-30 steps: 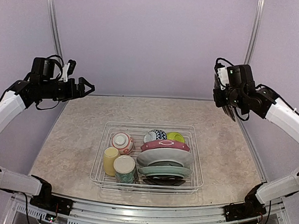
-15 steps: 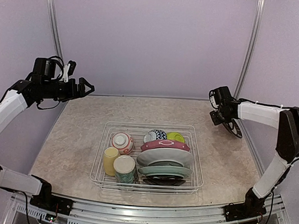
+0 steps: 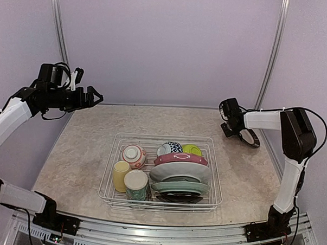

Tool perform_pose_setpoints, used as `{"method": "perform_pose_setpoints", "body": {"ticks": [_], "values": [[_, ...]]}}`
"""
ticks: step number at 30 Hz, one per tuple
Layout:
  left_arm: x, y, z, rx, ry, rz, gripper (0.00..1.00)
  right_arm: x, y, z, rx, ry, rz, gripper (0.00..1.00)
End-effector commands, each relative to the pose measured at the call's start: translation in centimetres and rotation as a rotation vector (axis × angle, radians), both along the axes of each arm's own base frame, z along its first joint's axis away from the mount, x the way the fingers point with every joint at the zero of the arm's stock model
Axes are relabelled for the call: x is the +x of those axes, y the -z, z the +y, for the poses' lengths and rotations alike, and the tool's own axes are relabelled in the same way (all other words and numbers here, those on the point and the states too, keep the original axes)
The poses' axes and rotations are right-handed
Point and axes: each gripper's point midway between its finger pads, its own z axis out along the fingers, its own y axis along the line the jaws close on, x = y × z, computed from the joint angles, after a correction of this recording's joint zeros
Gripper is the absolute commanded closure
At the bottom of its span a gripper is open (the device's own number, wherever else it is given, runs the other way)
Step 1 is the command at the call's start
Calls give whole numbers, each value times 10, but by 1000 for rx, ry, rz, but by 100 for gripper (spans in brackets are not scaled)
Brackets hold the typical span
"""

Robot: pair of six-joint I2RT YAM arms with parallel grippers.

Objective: Unload the mixed dishes from the dish rack
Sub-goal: Place the plate at the center of the board, then grab the plate from the dish rack.

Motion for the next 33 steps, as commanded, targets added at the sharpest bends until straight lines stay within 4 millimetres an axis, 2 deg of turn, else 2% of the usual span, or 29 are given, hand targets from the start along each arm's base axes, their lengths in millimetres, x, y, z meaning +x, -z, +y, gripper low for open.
{"method": "perform_pose_setpoints", "body": {"ticks": [1,5,10,13,16,19,23,27,29,33], "values": [[2,10,2,11,4,34,1,13,-5,12,92,-33,-66,83],[3,10,4,-5,5,41,1,13,9,22,174,-70,-42,68],[2,8,7,6,-9,28,1,11,21,20,245,-69,-21,61],[2,7,7,3,-8,27,1,8,16,23,266,-81,-21,54],[1,6,6,-2,-5,27,1,4,7,27,320,-100,-30,42],[0,5,4,-10,3,28,1,-1,-6,33,396,-118,-19,31],[0,4,3,-18,8,28,1,-12,-35,35,433,-141,-41,20],[-1,3,3,-19,9,25,1,-31,-65,41,517,-152,-49,1],[-1,4,3,-18,8,25,1,-42,-81,44,566,-159,-69,0],[1,6,3,-18,7,34,1,-77,-131,50,682,-247,-205,0]]}}
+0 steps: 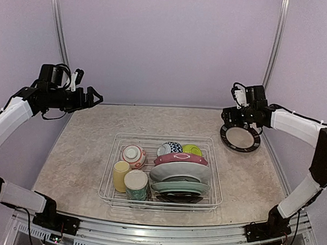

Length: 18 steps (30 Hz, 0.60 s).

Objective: Unload the mixed dishes from the dish rack
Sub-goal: Grab the plate from the dish rack.

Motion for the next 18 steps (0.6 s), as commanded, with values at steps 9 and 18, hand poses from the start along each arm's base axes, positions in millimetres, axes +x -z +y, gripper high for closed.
{"method": "perform_pose_setpoints", "body": {"ticks": [9,18], "values": [[-1,4,0,-7,-1,23,1,-112,-85,5,160,-199,-217,0],[0,4,0,-11,1,27,1,-210,-102,84,312,-816,-129,0]]}}
